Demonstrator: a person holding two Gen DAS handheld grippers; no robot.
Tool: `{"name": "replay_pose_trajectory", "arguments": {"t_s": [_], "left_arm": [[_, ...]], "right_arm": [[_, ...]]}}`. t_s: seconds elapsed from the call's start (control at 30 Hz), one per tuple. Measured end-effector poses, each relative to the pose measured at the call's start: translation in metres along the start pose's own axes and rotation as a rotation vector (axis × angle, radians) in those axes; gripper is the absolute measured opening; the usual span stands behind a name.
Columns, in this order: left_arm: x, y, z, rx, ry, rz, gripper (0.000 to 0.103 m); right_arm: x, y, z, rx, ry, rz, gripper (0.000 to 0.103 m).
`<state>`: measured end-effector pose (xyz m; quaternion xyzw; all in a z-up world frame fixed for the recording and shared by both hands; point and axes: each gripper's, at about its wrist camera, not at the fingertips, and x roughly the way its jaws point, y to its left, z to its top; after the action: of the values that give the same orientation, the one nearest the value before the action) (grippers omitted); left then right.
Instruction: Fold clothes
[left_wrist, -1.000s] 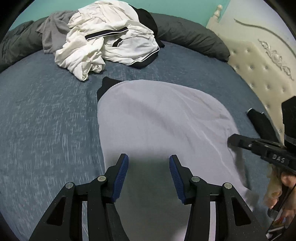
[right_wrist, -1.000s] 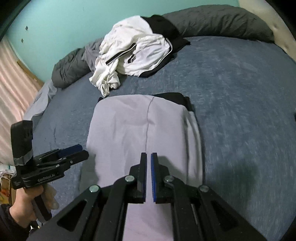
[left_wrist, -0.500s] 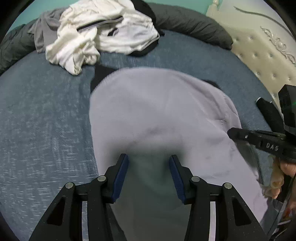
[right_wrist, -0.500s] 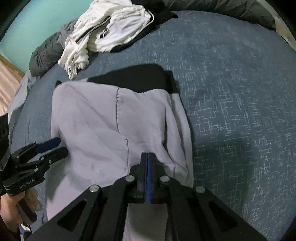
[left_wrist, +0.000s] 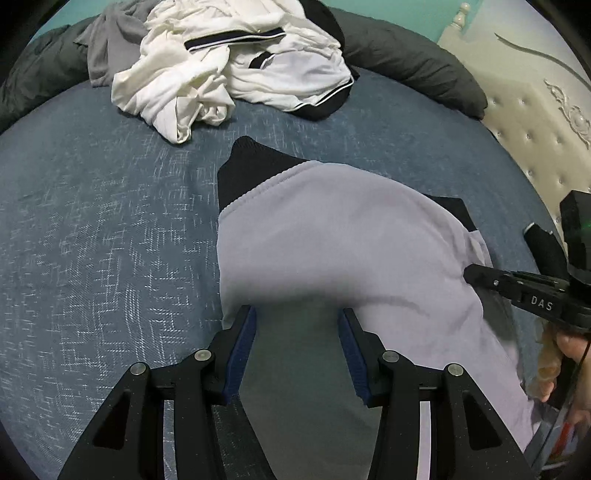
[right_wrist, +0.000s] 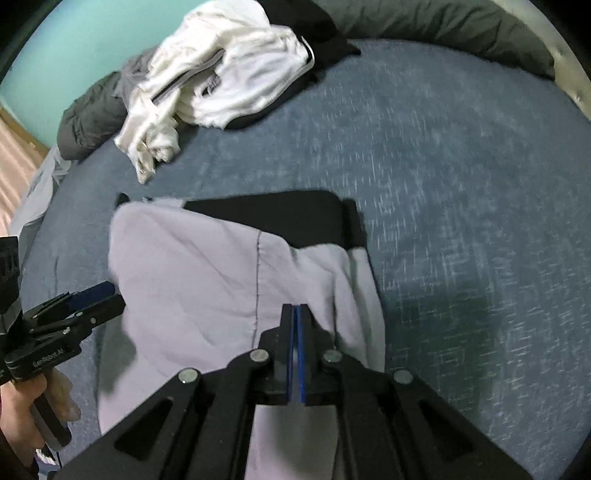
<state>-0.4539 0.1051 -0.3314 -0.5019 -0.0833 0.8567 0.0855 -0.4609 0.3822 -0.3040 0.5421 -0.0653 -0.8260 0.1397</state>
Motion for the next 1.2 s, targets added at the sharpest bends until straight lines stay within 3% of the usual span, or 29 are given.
{"name": "replay_pose_trajectory", "arguments": {"t_s": [0.13,0.2,0.47,0.63,0.77,0.83,0.97,1.0,1.1,1.13,1.17,1.2], "left_arm": [[-0.032,-0.002,-0.019,0.006,-0.038,-0.04,0.051],[-0.048,-0.004,-0.032,0.015,-0.048,-0.061,0.056],[-0.074,-0.027,-0.1,0.064,0.006,-0.09,0.058],[-0.059,-0.039,-0.128,0.064,0.058,-0.066,0.061],[-0.058,-0.052,-0.134,0.123,0.077,-0.02,0.065],[-0.065,-0.053,-0.132,0.123,0.074,-0.028,0.065],[-0.084,-0.039,-0.132,0.064,0.056,-0.069,0.066],[-0.086,-0.033,-0.133,0.041,0.064,-0.082,0.07],[-0.088,-0.017,-0.143,-0.041,0.094,-0.133,0.071],[-0.088,-0.014,-0.147,-0.057,0.095,-0.145,0.071],[-0.088,-0.012,-0.15,-0.071,0.096,-0.158,0.072],[-0.088,-0.01,-0.152,-0.086,0.097,-0.171,0.072]], "right_arm": [[-0.014,-0.004,-0.006,0.02,-0.039,0.02,0.0],[-0.036,-0.01,-0.014,0.021,-0.076,0.048,0.002],[-0.097,-0.005,-0.082,-0.028,-0.085,0.156,0.002],[-0.084,0.003,-0.12,-0.018,-0.024,0.145,0.002],[-0.066,0.006,-0.136,-0.041,0.002,0.076,0.002],[-0.059,0.008,-0.14,-0.063,0.01,0.038,0.001],[-0.071,0.003,-0.138,-0.018,-0.013,0.062,0.002],[-0.079,-0.001,-0.137,-0.003,-0.034,0.066,0.002],[-0.099,-0.015,-0.138,0.043,-0.085,0.064,0.009],[-0.103,-0.022,-0.141,0.063,-0.093,0.067,0.022],[-0.104,-0.028,-0.144,0.083,-0.09,0.073,0.042],[-0.103,-0.034,-0.147,0.11,-0.077,0.087,0.048]]}}
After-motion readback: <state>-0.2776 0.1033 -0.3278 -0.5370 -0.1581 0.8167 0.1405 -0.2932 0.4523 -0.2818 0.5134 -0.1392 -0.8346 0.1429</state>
